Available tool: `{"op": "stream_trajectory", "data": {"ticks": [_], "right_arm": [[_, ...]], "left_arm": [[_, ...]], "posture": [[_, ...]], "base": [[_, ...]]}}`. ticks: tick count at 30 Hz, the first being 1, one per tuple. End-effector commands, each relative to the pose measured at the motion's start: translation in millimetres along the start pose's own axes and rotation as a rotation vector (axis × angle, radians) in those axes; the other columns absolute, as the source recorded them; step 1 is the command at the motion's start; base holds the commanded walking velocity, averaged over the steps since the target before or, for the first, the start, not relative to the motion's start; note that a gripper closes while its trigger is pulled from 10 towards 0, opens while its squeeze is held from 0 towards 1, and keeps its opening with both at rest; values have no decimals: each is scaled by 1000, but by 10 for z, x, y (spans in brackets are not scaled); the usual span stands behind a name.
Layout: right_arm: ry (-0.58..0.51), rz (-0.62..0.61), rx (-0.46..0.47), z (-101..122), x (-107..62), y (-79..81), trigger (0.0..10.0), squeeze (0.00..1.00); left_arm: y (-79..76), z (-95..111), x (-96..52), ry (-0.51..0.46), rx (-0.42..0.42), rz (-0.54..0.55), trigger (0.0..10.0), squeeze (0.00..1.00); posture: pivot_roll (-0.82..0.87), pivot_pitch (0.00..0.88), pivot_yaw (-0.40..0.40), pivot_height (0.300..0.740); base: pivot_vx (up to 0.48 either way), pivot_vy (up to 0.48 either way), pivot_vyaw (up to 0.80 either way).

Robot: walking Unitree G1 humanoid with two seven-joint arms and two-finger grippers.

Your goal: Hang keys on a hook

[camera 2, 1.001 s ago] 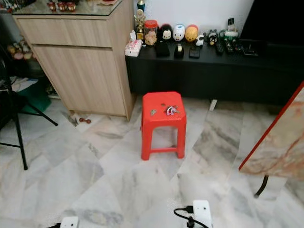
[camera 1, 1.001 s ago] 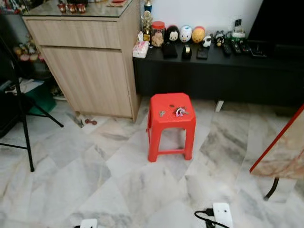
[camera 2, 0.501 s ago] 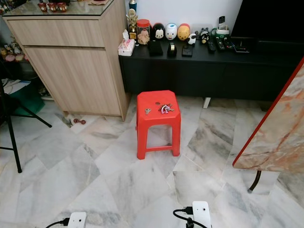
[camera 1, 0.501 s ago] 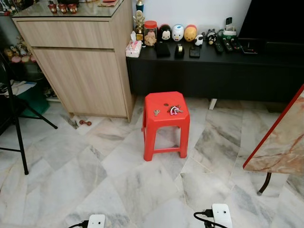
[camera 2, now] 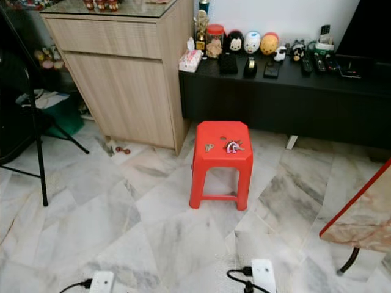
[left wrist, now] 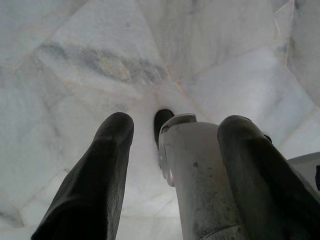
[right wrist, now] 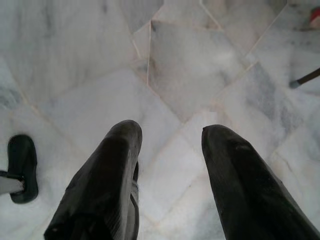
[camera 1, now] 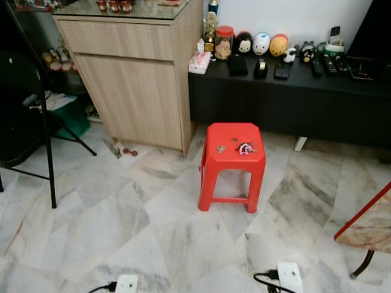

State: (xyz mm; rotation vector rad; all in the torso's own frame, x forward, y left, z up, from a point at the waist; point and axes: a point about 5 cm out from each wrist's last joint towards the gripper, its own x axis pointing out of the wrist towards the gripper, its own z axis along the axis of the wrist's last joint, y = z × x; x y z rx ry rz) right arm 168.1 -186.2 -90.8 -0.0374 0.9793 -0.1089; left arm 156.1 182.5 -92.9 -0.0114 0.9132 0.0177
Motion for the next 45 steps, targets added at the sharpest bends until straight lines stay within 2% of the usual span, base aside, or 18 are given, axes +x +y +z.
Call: {"op": "stream_trajectory", "data": {"ticks": [1, 8, 18, 27, 31, 36, 45], "right_arm": [[19, 6, 8, -52, -8, 23, 10000, 0], [-13, 5, 19, -23, -9, 1, 10000, 0], [0, -12, 40, -51, -13, -31, 10000, 0], [-4, -13, 35, -40, -11, -49, 10000, 0], [-6, -6, 51, -26, -8, -46, 10000, 0], [-7, -6, 42, -14, -5, -35, 10000, 0], [-18, -3, 34, 3, -4, -30, 10000, 0]], "left_arm": [[20, -79, -21, 31, 7, 3, 10000, 0], [8, -41, -8, 20, 2, 5, 10000, 0], [50, -63, -22, 21, 7, 4, 10000, 0], [87, -202, -74, 48, 1, 10, 10000, 0], [67, -242, -85, 60, 3, 10, 10000, 0], [45, -161, -49, 51, -2, 15, 10000, 0], [-119, -45, 2, 21, 6, -6, 10000, 0]], "posture": [[103, 30, -6, 740], [105, 56, -7, 740], [105, 78, -7, 740], [104, 81, -8, 740], [106, 79, -6, 740], [110, 82, -8, 740], [107, 83, -7, 740]], "base": [[247, 0, 0], [251, 0, 226], [263, 0, 154], [265, 0, 0], [266, 0, 0], [272, 0, 0], [274, 0, 295]]}}
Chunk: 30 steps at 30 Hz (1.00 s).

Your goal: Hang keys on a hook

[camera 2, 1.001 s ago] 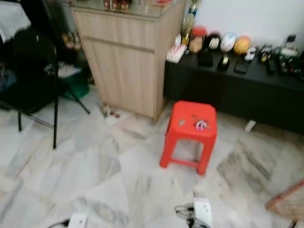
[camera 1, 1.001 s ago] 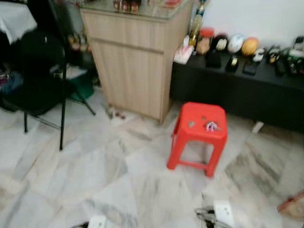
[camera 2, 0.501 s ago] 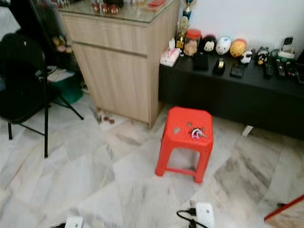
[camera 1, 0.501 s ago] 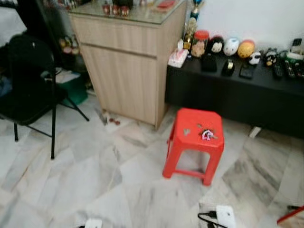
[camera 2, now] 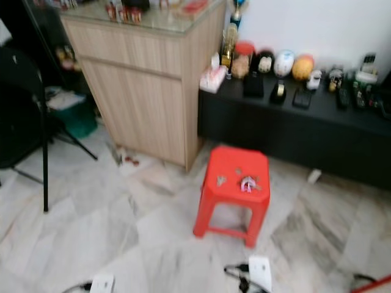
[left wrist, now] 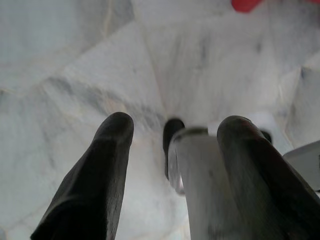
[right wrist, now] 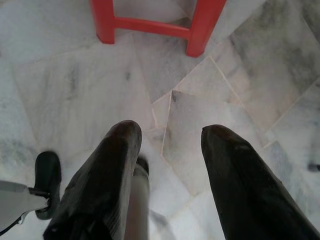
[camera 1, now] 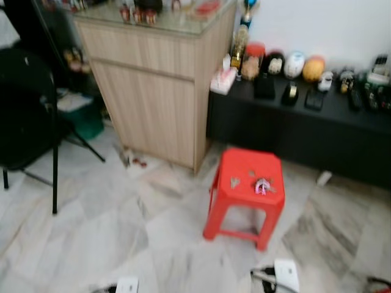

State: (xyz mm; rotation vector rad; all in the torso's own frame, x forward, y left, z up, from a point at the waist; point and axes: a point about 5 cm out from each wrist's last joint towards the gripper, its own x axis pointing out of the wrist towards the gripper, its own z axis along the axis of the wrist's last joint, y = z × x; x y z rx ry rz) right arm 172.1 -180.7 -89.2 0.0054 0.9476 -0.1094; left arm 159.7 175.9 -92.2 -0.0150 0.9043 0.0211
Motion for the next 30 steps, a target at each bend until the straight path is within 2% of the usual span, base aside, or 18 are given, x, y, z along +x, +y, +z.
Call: {"op": "stream_trajectory", "data": {"ticks": [1, 4, 10, 13, 15, 17, 18, 19, 21, 23, 30], "right_arm": [[13, -22, -2, -37, -9, -85, 10000, 0], [10, -21, 6, -26, -6, -74, 10000, 0], [-7, -1, 23, 29, 5, -44, 10000, 0], [-15, 8, -7, 57, 10, -28, 10000, 0], [-21, 42, -100, 95, 18, 17, 10000, 0], [-21, 52, -113, 101, 19, 24, 10000, 0], [-37, 44, -106, 157, 27, -35, 10000, 0], [-37, 44, -106, 157, 27, -35, 10000, 0], [-48, 19, -44, 216, 33, -136, 10000, 0], [-44, 20, -37, 219, 34, -152, 10000, 0], [-28, 25, -67, 161, 25, -152, 10000, 0]], "left_arm": [[-59, -74, -13, 28, 10, -8, 10000, 0], [-56, -87, -21, 22, 8, -7, 10000, 0], [60, -208, -80, 29, 4, 3, 10000, 0], [100, -241, -98, 34, 5, 4, 10000, 0], [149, -302, -129, 44, 7, 4, 10000, 0], [161, -317, -137, 46, 4, 6, 10000, 0], [182, -350, -153, 54, 4, 9, 10000, 0], [182, -350, -153, 54, 4, 9, 10000, 0], [187, -366, -159, 60, 4, 12, 10000, 0], [178, -367, -156, 63, 4, 12, 10000, 0], [88, -328, -121, 72, 8, 6, 10000, 0]], "posture": [[108, 84, -7, 740], [110, 87, -8, 740], [103, 97, -4, 740], [100, 104, -3, 740], [98, 108, -3, 740], [98, 108, -3, 740], [101, 115, -2, 740], [101, 115, -2, 740], [98, 118, 2, 740], [98, 119, 3, 740], [107, 100, -1, 740]], "base": [[277, 0, 0], [277, 0, 0], [278, 0, 0], [277, 0, 0], [300, 0, 0], [300, 0, 0], [307, 0, 0], [307, 0, 0], [306, 0, 0], [307, 0, 0], [306, 0, 0]]}}
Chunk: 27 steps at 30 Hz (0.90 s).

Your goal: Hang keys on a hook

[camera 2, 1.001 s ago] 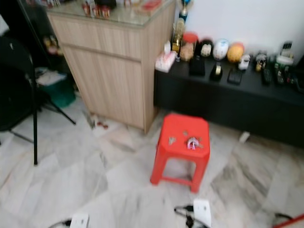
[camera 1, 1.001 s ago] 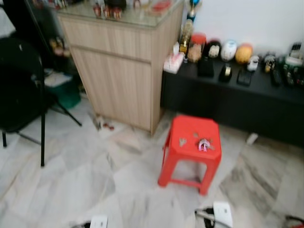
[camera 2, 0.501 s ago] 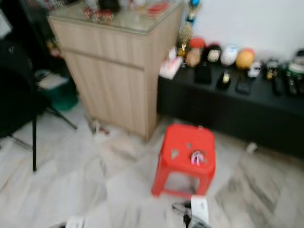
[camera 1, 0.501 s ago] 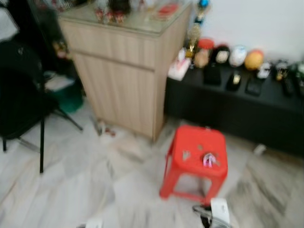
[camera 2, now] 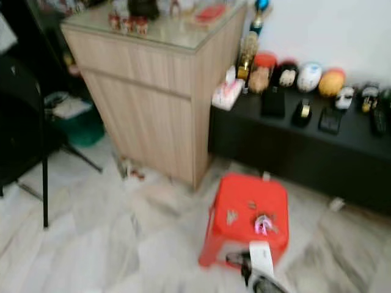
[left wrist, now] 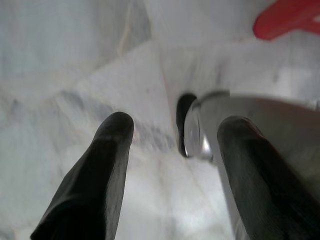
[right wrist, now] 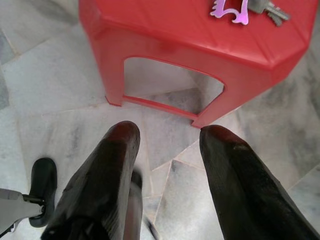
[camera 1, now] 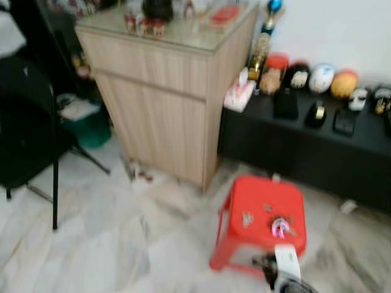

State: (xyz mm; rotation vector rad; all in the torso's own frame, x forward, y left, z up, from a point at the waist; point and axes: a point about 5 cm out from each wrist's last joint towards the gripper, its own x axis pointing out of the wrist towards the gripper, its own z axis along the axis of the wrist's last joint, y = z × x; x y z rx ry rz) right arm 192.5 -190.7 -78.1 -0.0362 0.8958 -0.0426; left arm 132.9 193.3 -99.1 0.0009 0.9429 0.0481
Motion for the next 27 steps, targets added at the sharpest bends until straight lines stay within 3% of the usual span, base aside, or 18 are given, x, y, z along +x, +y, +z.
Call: {"op": "stream_trajectory", "data": {"ticks": [1, 6, 11, 14, 18, 19, 27], "right_arm": [[32, -19, 11, -110, -27, -56, 10000, 0], [37, -32, 34, -155, -41, -81, 10000, 0], [-7, -76, 133, -173, -74, -240, 10000, 0], [-24, -79, 138, -157, -78, -272, 10000, 0], [-110, -114, 190, 17, -69, -387, 10000, 0], [-157, -116, 202, 170, -35, -335, 10000, 0], [-275, -53, 213, 511, 10, -197, 10000, 0]], "left_arm": [[-101, -84, -12, 35, 3, -23, 10000, 0], [-108, -92, -14, 36, -1, -21, 10000, 0], [-110, -98, -19, 31, -9, -14, 10000, 0], [-111, -101, -20, 31, -10, -15, 10000, 0], [-109, -110, -23, 34, -7, -17, 10000, 0], [-108, -112, -24, 33, -7, -17, 10000, 0], [-106, -128, -31, 33, -9, -16, 10000, 0]], "posture": [[109, 95, -1, 740], [123, 90, -6, 740], [121, 84, -8, 740], [113, 79, -8, 740], [111, 67, -9, 740], [110, 65, -11, 740], [109, 48, -14, 740]], "base": [[311, 0, 0], [308, 0, 0], [169, 0, 0], [0, 0, 0], [0, 0, 0], [0, 0, 0], [0, 0, 0]]}}
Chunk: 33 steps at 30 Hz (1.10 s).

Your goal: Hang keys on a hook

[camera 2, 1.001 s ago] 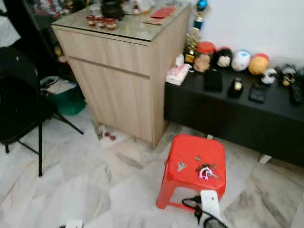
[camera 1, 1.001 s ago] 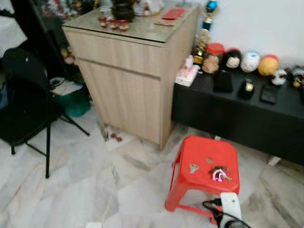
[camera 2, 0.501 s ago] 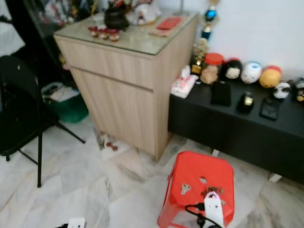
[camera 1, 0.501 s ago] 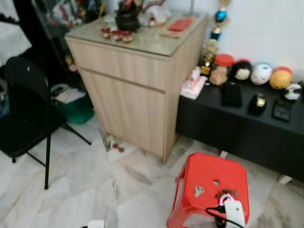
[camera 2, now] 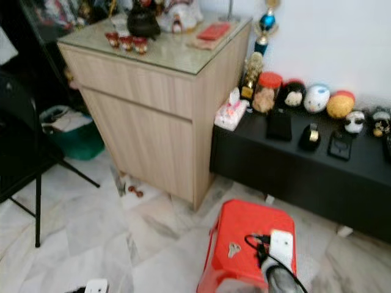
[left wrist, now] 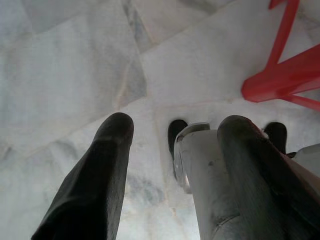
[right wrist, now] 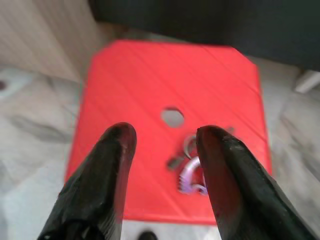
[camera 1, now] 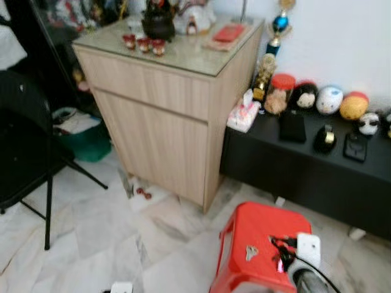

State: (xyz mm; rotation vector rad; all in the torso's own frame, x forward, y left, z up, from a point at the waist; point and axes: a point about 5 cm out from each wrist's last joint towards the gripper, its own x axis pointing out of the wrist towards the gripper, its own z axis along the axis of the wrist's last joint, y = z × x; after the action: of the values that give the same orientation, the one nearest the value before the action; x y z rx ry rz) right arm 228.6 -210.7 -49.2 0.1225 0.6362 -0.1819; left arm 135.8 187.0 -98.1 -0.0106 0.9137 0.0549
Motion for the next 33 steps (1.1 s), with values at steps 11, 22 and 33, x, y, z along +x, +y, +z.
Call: {"op": "stream_trajectory", "data": {"ticks": [11, 22, 33], "right_arm": [[-185, 162, -53, 295, 43, 354, 10000, 0], [-237, 189, -108, 394, 46, 450, 10000, 0], [-243, 210, -110, 435, 53, 524, 10000, 0]], "left_arm": [[-26, -157, -45, 59, 10, -19, 10000, 0], [-8, -159, -47, 62, 9, -13, 10000, 0], [-3, -152, -43, 63, 8, -12, 10000, 0]], "posture": [[107, 52, -9, 740], [105, 90, -6, 740], [109, 94, -8, 696]], "base": [[0, 0, 0], [0, 0, 0], [0, 0, 0]]}}
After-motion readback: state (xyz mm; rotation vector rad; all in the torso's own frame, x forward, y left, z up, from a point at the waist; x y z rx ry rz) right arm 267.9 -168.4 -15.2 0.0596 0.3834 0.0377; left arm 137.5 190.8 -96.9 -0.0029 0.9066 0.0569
